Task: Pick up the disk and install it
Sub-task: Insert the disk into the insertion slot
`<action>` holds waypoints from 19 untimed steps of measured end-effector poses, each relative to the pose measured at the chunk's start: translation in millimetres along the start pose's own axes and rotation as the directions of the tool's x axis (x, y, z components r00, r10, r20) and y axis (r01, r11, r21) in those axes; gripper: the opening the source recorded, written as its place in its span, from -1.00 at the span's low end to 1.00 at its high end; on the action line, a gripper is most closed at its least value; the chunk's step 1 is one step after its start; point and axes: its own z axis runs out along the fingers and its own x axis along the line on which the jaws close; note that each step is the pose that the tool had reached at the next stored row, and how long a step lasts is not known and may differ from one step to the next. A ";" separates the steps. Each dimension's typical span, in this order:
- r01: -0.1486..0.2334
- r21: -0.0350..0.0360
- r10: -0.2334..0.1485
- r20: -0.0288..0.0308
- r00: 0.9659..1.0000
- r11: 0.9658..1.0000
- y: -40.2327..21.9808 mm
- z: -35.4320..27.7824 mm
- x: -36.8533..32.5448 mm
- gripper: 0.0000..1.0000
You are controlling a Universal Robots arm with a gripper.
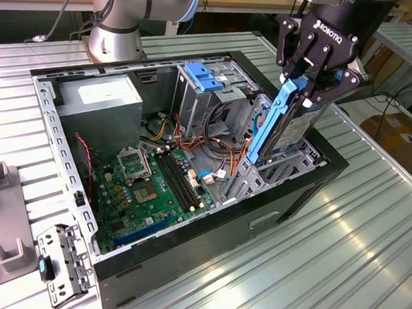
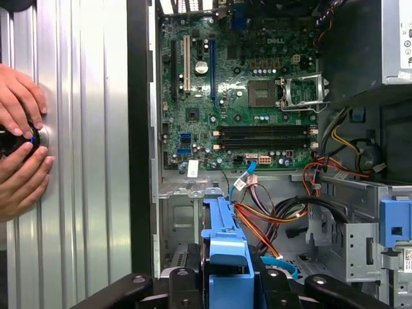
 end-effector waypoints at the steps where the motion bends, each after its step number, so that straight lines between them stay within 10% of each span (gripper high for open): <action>1: 0.000 0.000 0.000 -0.005 1.000 1.000 0.0 0.0 0.0 -0.26; 19: 0.000 0.000 0.000 -0.005 1.000 1.000 0.1 4.5 -3.6 -0.26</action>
